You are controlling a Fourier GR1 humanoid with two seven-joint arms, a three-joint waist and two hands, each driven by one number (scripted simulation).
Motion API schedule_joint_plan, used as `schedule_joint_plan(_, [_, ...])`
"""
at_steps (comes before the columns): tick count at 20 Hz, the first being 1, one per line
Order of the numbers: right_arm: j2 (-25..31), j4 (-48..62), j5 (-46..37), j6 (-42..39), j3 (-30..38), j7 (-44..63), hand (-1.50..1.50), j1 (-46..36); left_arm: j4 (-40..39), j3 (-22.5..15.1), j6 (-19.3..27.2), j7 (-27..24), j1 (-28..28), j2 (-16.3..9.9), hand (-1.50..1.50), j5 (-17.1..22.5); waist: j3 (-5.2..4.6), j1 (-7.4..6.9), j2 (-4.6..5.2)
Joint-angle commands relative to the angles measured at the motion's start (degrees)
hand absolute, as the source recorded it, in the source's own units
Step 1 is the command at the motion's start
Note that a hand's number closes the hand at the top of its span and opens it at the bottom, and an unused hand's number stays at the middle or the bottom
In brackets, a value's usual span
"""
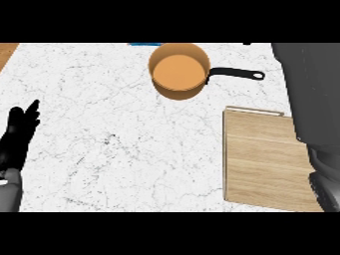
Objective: Pick the cupcake from the tray and place it in the pot
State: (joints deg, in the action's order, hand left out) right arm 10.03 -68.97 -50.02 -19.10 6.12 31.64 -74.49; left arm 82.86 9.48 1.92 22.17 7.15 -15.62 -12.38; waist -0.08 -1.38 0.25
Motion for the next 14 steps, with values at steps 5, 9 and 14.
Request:
schedule_joint_plan(5, [-5.6, 16.4, -1.0, 5.4, -1.6, -3.2, 1.50, -2.2, 1.6, -1.4, 0.4, 1.8, 0.4, 1.1, 0.00, -1.3, 0.05, 0.01, 0.06])
schedule_joint_plan(9, [-7.6, 24.5, 1.8, 9.3, 3.4, -2.8, -1.50, -0.9, 0.7, 0.3, -0.6, 0.0, 0.1, -0.4, 0.00, -0.1, 0.03, -0.59, 0.39])
schedule_joint_plan(14, [-9.9, 30.2, 4.8, 16.4, 6.5, -6.6, -1.50, -3.3, 3.1, -1.5, 0.2, -0.5, -3.1, 1.6, 0.00, -1.2, 0.06, -0.77, 0.22])
